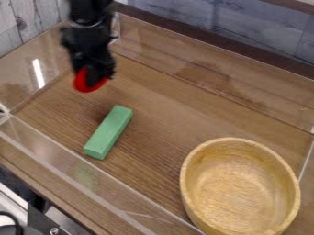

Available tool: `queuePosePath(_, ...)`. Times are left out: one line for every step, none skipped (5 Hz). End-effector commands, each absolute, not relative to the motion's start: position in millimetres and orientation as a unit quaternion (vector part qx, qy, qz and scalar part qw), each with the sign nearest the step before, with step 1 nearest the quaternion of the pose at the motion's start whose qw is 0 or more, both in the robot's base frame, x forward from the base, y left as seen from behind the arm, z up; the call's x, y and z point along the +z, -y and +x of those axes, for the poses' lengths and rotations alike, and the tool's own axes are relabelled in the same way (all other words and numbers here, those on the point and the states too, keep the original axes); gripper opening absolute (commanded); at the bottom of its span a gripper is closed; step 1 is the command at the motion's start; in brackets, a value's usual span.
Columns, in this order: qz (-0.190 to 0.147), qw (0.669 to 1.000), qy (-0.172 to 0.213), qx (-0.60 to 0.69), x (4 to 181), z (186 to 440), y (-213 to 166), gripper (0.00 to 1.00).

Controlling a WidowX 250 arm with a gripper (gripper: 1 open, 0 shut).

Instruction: Move the red fruit to the left

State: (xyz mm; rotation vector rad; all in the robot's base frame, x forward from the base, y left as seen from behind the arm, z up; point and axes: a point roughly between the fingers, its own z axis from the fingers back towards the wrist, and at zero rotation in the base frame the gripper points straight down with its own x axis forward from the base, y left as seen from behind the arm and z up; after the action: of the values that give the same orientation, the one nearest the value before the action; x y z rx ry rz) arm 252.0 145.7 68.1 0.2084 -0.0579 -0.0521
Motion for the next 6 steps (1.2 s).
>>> queuePosePath(0.12,0.991,0.053,-0.012,61.8,268,-175,0.0)
queuePosePath(0.12,0.991,0.052,0.002,42.8,276,-187,0.0)
queuePosePath(0.117,0.992,0.048,0.025,36.8,281,-186,1.0)
queuePosePath(0.115,0.991,0.044,0.051,32.1,285,-183,1.0)
queuePosePath(0.112,0.99,0.041,0.078,30.6,288,-191,1.0)
queuePosePath(0.108,0.988,0.04,0.104,30.4,289,-200,0.0)
